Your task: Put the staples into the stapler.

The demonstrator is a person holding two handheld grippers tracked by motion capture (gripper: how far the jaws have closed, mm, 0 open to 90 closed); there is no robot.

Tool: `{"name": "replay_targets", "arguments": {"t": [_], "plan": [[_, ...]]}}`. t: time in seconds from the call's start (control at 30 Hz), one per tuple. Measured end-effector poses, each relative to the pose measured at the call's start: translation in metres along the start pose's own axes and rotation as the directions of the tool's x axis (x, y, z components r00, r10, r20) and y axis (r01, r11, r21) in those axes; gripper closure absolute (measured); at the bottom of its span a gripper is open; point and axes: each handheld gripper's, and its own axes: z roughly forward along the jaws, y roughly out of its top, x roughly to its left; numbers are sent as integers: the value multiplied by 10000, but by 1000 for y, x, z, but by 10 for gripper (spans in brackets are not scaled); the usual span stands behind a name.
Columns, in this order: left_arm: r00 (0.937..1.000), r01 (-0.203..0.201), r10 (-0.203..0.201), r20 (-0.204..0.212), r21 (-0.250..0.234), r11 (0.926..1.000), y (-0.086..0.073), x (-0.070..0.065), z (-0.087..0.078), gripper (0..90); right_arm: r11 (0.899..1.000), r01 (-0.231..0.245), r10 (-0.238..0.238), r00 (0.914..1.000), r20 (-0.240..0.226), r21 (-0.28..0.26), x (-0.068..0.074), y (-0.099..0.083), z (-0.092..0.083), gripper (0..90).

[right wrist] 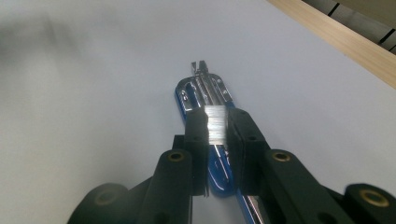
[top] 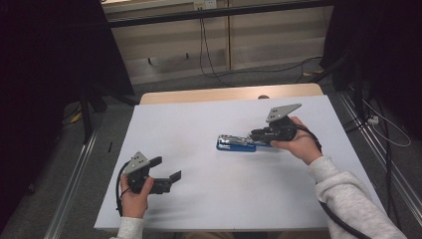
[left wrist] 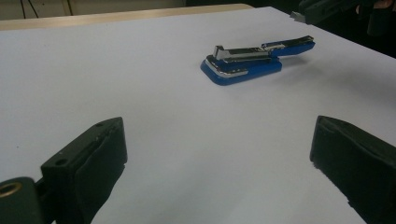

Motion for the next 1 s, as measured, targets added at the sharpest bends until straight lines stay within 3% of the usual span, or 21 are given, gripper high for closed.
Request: {"name": "replay_targets", "arguments": {"t": [1.0], "plan": [[9999,38,-40,118,151,9999,-1,-1,0,40,9985,453,-439,9980,-451,302,-8,17,28,796]]}}
